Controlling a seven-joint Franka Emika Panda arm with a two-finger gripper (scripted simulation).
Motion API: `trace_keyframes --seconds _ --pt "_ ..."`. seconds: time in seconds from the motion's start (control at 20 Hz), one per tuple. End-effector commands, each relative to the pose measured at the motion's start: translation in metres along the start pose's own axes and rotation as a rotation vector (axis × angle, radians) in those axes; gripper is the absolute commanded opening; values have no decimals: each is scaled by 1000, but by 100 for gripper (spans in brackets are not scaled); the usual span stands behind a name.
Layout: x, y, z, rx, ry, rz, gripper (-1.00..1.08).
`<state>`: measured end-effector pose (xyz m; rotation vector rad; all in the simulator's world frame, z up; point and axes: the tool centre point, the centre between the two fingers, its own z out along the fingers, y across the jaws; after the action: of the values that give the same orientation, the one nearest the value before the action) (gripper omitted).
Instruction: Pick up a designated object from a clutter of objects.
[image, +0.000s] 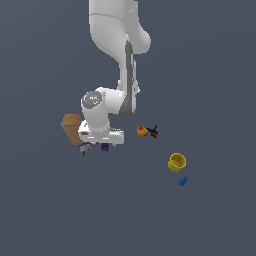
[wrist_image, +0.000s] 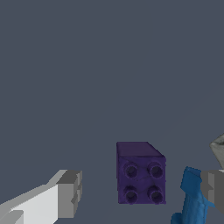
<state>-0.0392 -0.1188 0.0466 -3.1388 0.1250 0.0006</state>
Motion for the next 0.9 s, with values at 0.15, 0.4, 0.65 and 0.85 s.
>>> trace_keyframes --seconds 0.15,0.4,0.65,0.85 --pt "0 0 21 0 0 0 100" --pt "0 0 25 0 1 0 -100" --pt "0 0 25 0 1 0 -100" --pt "0 0 25 0 1 0 -100"
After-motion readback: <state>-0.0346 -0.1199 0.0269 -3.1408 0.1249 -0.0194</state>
